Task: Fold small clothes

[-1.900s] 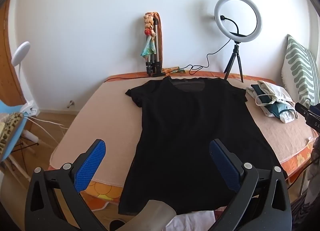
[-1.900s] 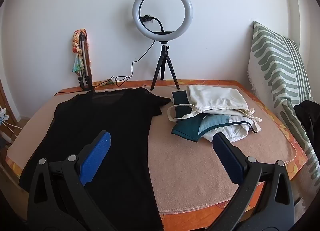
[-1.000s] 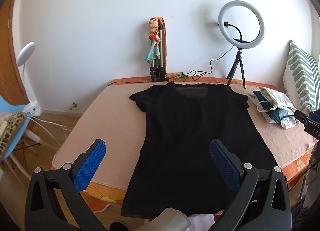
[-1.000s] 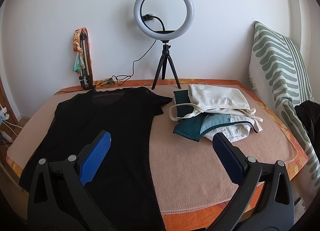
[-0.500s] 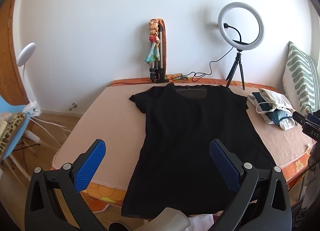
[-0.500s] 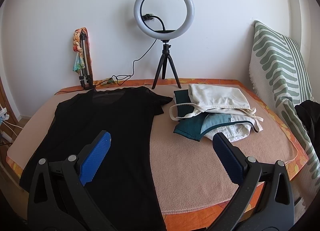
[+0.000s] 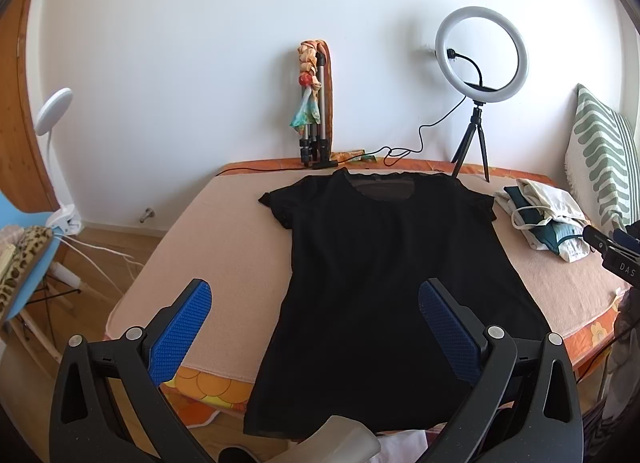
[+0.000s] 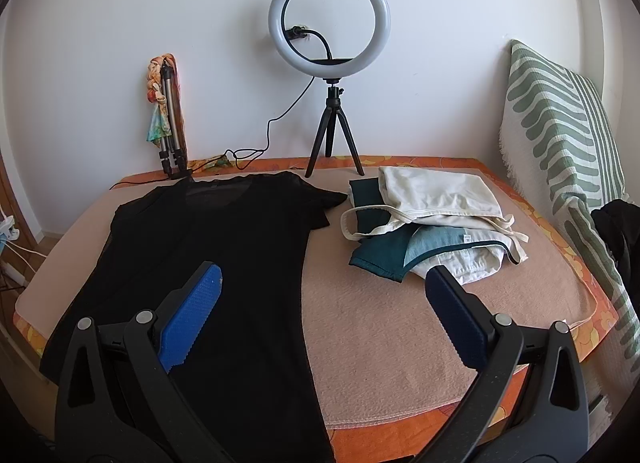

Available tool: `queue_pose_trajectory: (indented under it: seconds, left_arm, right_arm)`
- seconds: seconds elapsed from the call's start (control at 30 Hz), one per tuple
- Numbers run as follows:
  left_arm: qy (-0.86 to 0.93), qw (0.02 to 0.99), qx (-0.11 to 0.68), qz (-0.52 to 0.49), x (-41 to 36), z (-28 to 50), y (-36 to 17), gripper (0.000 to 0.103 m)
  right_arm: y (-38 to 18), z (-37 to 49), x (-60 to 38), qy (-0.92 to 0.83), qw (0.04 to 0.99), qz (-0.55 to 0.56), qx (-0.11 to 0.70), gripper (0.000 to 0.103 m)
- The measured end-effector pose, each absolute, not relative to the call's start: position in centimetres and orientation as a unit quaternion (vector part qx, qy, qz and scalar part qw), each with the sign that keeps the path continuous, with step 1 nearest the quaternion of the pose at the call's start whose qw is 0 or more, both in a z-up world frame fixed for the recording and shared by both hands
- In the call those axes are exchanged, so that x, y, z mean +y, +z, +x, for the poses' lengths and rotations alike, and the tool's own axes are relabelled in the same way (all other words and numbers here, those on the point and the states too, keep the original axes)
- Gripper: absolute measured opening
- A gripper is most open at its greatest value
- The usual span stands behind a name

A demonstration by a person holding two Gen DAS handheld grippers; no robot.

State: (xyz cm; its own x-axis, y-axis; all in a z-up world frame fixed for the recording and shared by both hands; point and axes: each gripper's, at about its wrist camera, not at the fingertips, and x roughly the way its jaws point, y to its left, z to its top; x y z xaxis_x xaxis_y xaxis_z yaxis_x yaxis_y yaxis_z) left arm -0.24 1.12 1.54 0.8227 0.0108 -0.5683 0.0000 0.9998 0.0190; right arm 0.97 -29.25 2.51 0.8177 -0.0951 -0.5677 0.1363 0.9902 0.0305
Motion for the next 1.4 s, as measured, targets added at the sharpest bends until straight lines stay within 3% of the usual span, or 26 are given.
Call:
queue_pose_trajectory:
  seconds: [1.4]
  left_arm:
    - [0.009,0.951,0.31,-0.003,4.3,-0.2,0.4,0.103]
  right_arm:
    - [2.8,1.7,-26.1,-0.039,0.958,0.029,0.284,0.103]
